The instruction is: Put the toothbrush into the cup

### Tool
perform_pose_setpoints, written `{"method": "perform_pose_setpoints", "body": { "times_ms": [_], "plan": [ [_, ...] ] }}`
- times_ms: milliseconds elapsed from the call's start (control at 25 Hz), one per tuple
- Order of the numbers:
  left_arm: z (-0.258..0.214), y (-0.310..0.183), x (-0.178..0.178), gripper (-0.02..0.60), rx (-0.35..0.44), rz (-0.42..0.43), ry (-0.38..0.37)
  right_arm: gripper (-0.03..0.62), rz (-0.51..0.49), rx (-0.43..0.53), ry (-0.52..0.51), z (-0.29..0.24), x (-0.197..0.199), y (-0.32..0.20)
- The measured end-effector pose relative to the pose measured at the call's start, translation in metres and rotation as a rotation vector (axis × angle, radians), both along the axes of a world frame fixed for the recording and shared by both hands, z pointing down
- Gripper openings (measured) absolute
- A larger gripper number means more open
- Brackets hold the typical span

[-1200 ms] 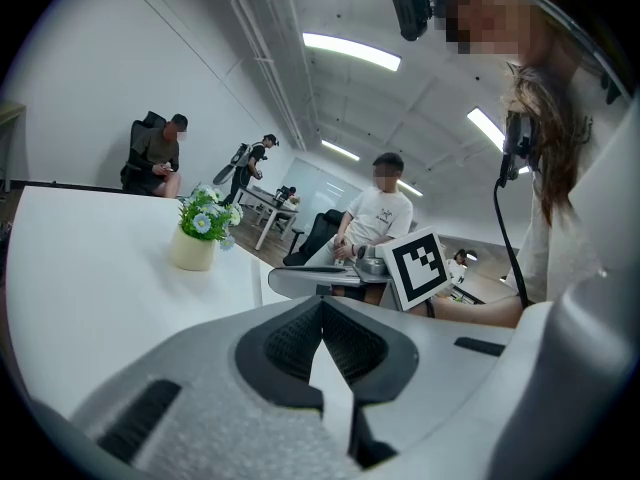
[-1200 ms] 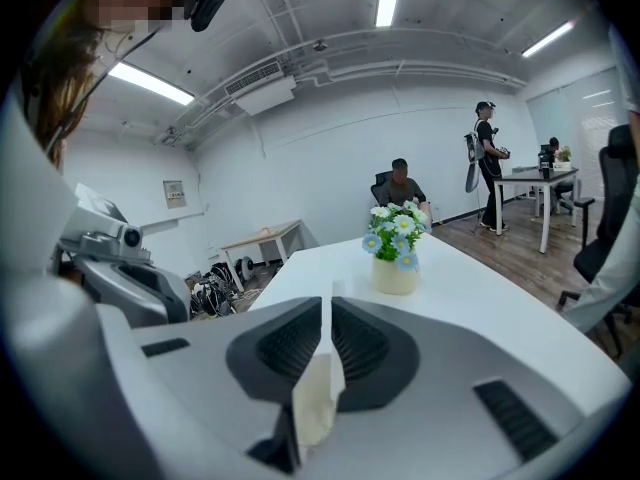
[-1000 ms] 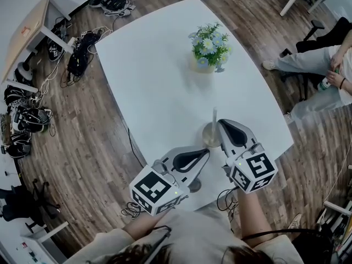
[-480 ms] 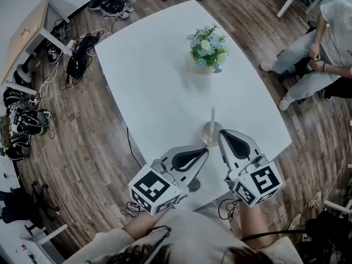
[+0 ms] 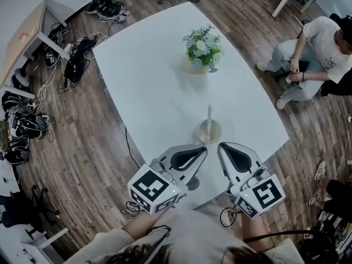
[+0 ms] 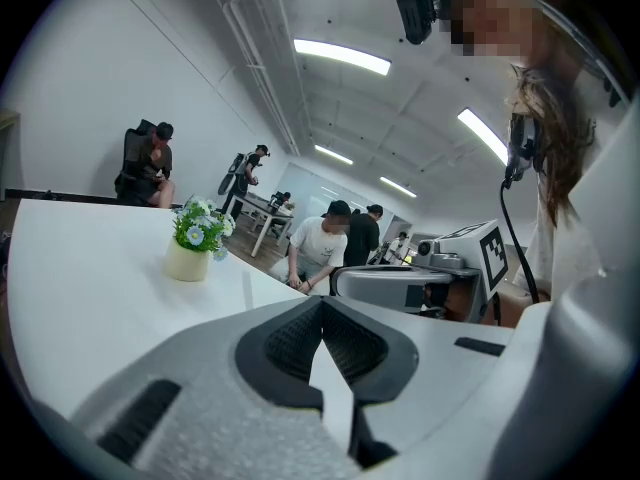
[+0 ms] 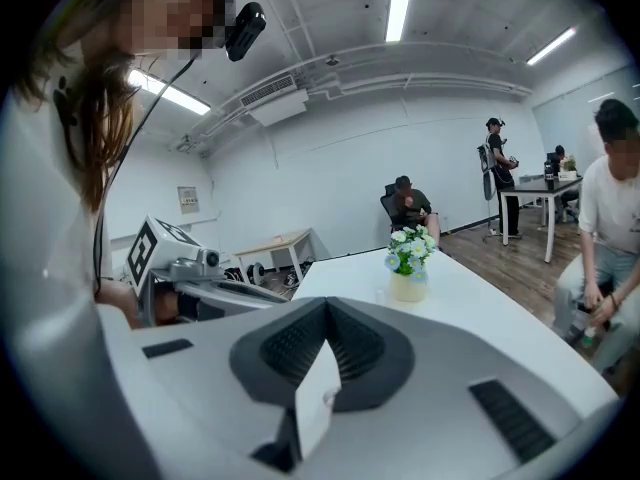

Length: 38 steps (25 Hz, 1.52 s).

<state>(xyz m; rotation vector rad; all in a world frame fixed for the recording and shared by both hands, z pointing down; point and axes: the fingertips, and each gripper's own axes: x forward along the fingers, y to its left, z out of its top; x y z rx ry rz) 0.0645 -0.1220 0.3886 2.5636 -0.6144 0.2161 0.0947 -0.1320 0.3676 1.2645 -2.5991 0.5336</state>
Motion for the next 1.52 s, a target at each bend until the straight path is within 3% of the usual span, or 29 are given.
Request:
{"method": "perform_pose_setpoints", "body": {
  "times_ms": [1520],
  "plan": [
    [-0.012,0.037,-0.010,0.006,0.028,0.059,0.020,0.018,-0.013,-0.005,0.044,-0.003,-0.028,0.053]
  ]
}}
